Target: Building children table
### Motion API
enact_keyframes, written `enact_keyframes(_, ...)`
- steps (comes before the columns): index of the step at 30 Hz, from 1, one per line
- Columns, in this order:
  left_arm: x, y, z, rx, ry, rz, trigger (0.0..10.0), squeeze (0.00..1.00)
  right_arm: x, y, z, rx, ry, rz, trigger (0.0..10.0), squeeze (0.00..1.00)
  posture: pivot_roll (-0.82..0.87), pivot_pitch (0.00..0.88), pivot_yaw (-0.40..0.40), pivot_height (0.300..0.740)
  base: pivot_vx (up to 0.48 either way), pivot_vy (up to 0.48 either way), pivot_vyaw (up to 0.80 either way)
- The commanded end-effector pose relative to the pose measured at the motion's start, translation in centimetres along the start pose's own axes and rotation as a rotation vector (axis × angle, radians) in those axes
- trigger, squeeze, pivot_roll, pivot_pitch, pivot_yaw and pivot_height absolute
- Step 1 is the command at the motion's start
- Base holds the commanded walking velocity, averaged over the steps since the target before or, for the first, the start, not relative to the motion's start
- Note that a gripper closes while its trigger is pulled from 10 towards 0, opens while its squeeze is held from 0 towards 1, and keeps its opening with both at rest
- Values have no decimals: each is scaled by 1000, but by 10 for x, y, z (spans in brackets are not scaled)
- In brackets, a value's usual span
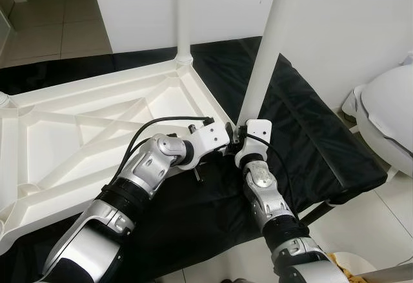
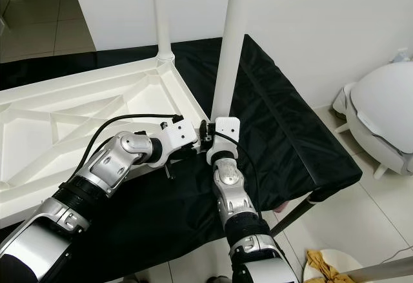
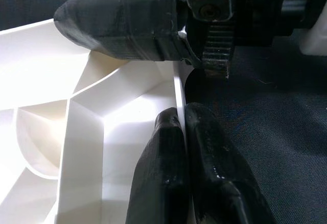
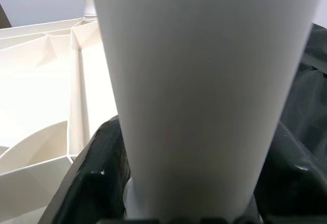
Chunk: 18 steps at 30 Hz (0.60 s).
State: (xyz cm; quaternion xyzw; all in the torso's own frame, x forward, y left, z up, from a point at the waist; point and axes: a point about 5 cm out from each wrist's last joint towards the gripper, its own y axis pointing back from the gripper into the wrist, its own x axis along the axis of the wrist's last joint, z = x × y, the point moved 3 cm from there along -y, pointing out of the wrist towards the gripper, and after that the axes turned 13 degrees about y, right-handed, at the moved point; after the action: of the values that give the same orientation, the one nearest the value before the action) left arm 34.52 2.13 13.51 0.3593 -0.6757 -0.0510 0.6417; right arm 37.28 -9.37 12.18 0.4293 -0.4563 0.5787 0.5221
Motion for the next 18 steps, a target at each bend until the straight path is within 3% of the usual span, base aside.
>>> enact_keyframes(1, -7, -3, 4, -24, -15, -39, 10000, 0, -41, 12, 13, -66, -13, -192, 0, 0, -51, 84, 22, 740, 0, 0, 0)
enact_keyframes(3, -7, -3, 4, -23, -14, -39, 10000, 0, -41, 12, 15, -73, -8, -195, 0, 0, -52, 82, 21, 740, 0, 0, 0)
enact_keyframes(4, -7, -2, 3, -21, -14, -38, 10000, 0, -41, 11, 18, -74, 1, -197, 10000, 0, -52, 82, 20, 740, 0, 0, 0)
enact_keyframes(10, -7, -2, 3, -18, -13, -37, 10000, 0, -39, 10, 24, -69, 22, -181, 10000, 0, -54, 81, 21, 740, 0, 0, 0)
enact_keyframes(11, -7, -2, 3, -18, -13, -37, 10000, 0, -38, 10, 25, -57, 2, -174, 10000, 1000, -54, 81, 21, 740, 0, 0, 0)
enact_keyframes(18, -7, -3, 4, -22, -14, -37, 10000, 0, -30, 5, 38, 45, -17, -111, 10000, 1000, -55, 79, 18, 740, 0, 0, 0)
